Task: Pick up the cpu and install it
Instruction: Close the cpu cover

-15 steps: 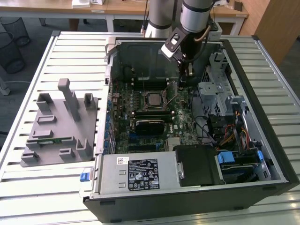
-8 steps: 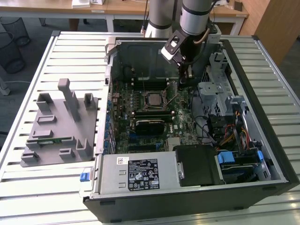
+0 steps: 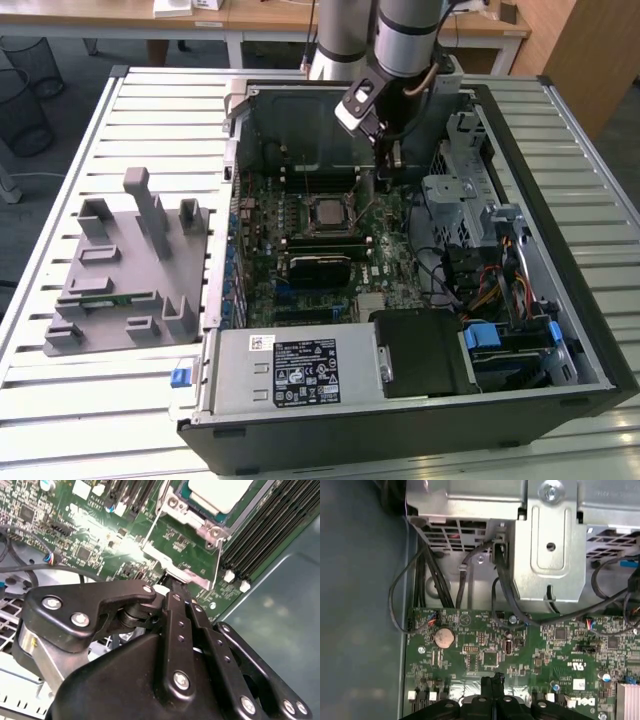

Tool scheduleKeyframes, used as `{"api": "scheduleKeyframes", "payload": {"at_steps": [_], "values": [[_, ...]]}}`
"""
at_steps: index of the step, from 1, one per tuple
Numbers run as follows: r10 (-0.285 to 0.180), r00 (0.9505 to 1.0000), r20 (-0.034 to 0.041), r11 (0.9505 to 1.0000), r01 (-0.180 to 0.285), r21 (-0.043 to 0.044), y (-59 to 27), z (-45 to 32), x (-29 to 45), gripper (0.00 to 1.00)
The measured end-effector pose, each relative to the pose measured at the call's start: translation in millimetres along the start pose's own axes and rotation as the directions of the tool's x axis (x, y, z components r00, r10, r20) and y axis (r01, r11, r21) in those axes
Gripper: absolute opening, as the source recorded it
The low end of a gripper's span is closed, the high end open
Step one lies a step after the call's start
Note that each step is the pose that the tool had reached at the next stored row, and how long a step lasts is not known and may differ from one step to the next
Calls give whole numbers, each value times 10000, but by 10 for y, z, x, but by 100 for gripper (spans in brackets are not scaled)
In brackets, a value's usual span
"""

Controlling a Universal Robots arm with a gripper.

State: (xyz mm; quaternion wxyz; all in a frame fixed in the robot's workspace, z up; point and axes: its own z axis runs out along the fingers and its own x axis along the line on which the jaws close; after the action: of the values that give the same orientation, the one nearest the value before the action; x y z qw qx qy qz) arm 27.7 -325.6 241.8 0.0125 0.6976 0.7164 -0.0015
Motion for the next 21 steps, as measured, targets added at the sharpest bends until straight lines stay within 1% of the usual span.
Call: {"api": "scheduleKeyframes", "payload": {"at_steps": [4,13,21], "values": [[0,10000,0,10000,0,0,-36,13,1,11],[-1,10000,0,10000,1,0,-117,77,5,11],[-1,10000,1,10000,1,0,-197,104,5,11]]}}
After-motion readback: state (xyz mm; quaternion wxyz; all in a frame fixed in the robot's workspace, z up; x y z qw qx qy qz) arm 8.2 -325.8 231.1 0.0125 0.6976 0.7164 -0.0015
